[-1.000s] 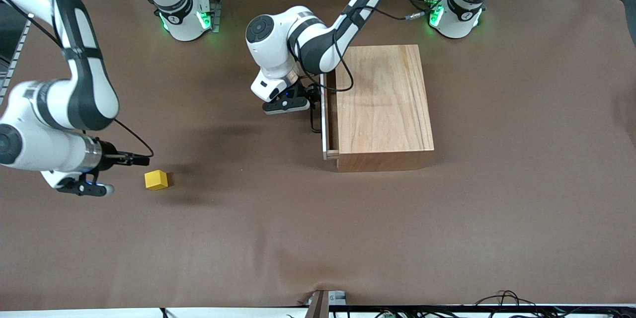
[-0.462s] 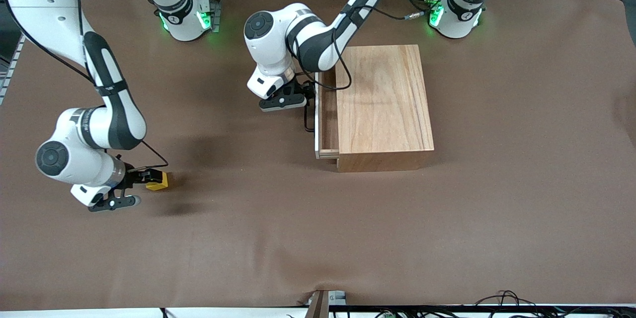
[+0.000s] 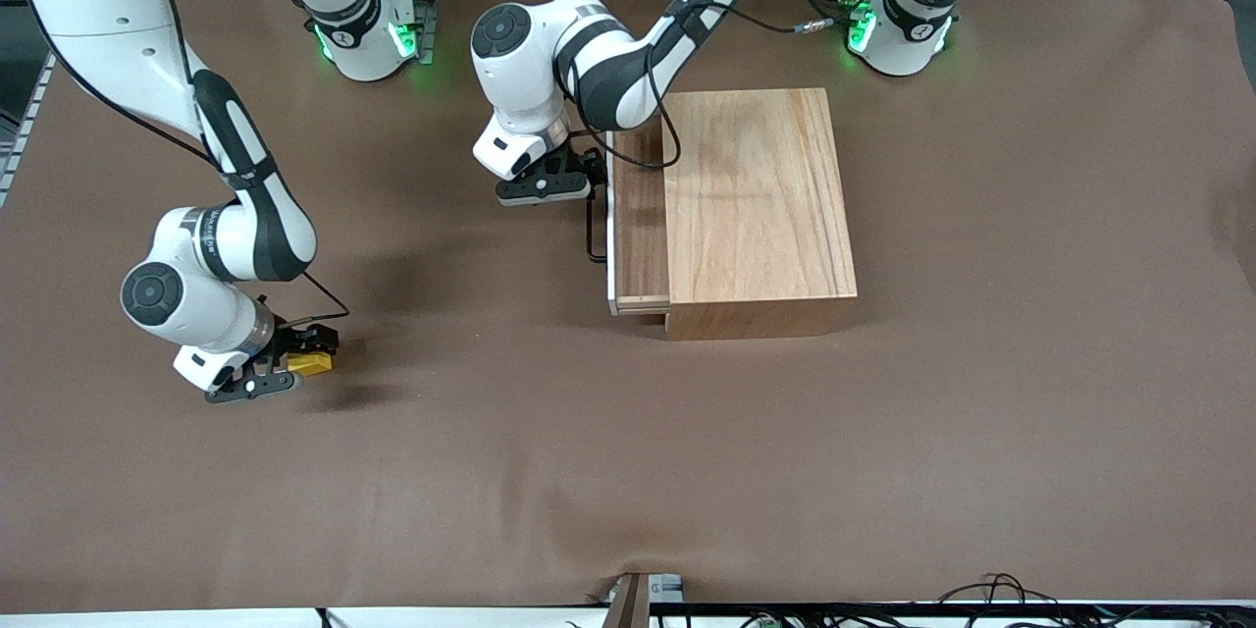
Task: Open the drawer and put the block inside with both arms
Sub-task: 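Pull the drawer open with the left gripper while the right gripper grasps the cube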
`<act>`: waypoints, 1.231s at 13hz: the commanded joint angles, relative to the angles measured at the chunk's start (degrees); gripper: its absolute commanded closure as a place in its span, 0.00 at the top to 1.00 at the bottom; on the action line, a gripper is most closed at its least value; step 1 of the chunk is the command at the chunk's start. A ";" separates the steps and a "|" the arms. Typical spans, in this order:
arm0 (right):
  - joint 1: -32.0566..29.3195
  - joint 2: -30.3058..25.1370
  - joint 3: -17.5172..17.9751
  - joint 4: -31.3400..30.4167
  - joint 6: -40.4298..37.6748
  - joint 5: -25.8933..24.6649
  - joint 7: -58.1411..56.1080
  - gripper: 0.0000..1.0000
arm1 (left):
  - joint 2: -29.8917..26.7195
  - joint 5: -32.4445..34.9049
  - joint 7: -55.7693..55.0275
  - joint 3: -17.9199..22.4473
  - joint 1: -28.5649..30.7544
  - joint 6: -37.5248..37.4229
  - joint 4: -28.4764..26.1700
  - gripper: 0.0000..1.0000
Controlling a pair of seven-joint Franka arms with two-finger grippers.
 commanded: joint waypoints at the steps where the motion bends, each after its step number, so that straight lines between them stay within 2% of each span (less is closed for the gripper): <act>1: -0.59 -1.05 0.38 -1.80 1.68 -1.54 0.09 0.58 | 2.36 -1.38 -1.15 -0.56 -0.01 2.30 2.47 1.00; 2: -0.59 -1.05 0.47 -1.80 1.77 -1.54 0.53 0.19 | 2.36 -2.07 -1.15 -0.65 0.08 3.00 2.47 1.00; 3: -0.68 -1.14 0.47 -1.80 1.60 -1.54 0.53 0.04 | 2.36 -3.13 -1.15 -0.65 0.08 3.61 2.47 1.00; 5: -0.68 -2.36 0.47 -1.80 0.03 -1.54 0.53 0.01 | 2.36 -3.22 -1.23 -0.82 -0.01 3.88 2.47 1.00; 10: -0.16 -11.93 0.73 -0.75 -15.33 -1.02 0.62 0.01 | 2.36 -4.45 -1.23 -1.09 0.08 4.67 3.09 1.00; 13: 0.46 -16.59 1.78 4.33 -28.76 0.03 0.71 0.01 | 2.28 -5.59 -1.23 -1.18 -0.01 5.11 3.17 1.00; 16: 0.64 -19.06 1.96 11.97 -41.86 4.77 0.71 0.01 | 2.28 -6.12 -2.10 -1.44 -0.09 5.38 3.79 1.00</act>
